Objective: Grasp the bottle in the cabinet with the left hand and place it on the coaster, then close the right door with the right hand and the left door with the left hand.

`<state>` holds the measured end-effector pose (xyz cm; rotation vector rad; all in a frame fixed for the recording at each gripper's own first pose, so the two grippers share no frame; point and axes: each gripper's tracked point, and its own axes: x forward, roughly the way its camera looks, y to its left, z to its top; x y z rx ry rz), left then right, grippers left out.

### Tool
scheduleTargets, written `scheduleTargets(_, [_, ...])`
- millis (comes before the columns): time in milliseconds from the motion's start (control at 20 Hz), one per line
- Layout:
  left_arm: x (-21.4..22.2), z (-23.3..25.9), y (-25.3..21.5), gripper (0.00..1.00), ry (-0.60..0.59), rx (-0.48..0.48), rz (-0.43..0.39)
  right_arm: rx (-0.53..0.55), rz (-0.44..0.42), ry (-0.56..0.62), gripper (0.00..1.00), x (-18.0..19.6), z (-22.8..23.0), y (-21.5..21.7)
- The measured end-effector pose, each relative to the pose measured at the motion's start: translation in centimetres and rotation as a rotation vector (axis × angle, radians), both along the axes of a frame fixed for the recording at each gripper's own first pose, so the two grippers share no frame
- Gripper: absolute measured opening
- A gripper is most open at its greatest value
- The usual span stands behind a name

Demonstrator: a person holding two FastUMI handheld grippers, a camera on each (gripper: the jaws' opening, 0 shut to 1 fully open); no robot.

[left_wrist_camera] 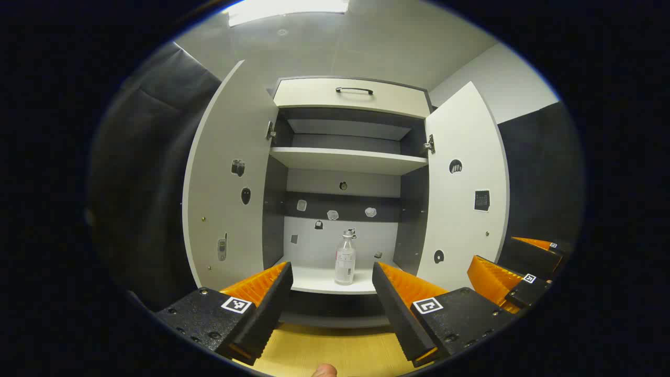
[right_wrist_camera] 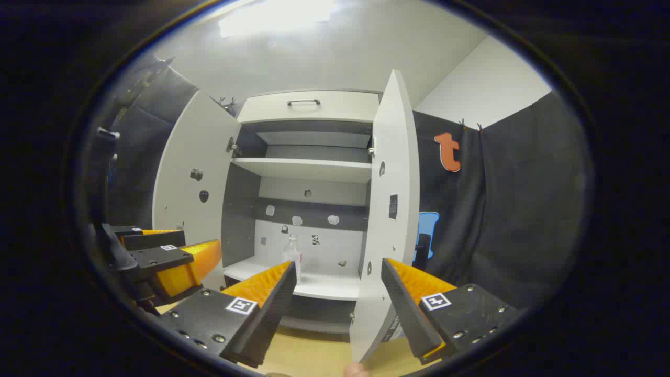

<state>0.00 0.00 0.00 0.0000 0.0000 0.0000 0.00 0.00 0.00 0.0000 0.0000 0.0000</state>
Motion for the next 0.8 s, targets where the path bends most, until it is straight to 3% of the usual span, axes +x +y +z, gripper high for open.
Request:
scheduleTargets(100, [0.01, -0.17, -0.03, 0.96, 0.006, -0.005, 0.002, 0.001, -0.006, 0.003, 0.98, 0.06, 0.04, -0.01])
scheduleTargets(200, [0.09, -0.37, -0.07, 0.96, 0.013, -0.006, 0.001, -0.002, -0.015, 0.004, 0.93, 0.21, 0.16, 0.01])
scheduleTargets(550, [0.25, -0.43, -0.28, 0.96, 0.014, -0.008, -0.005, 0.003, -0.028, 0.006, 0.93, 0.51, 0.23, -0.04])
scheduleTargets(600, [0.31, -0.38, -0.32, 0.96, 0.012, -0.007, -0.005, 0.006, -0.029, 0.008, 0.98, 0.51, 0.22, -0.05])
scheduleTargets(750, [0.35, -0.45, -0.34, 0.96, 0.012, -0.007, -0.006, 0.007, -0.035, 0.011, 0.98, 0.61, 0.29, -0.1])
scheduleTargets(800, [0.39, -0.53, -0.4, 0.96, 0.015, -0.007, -0.008, 0.007, -0.037, 0.012, 0.93, 0.63, 0.22, -0.13])
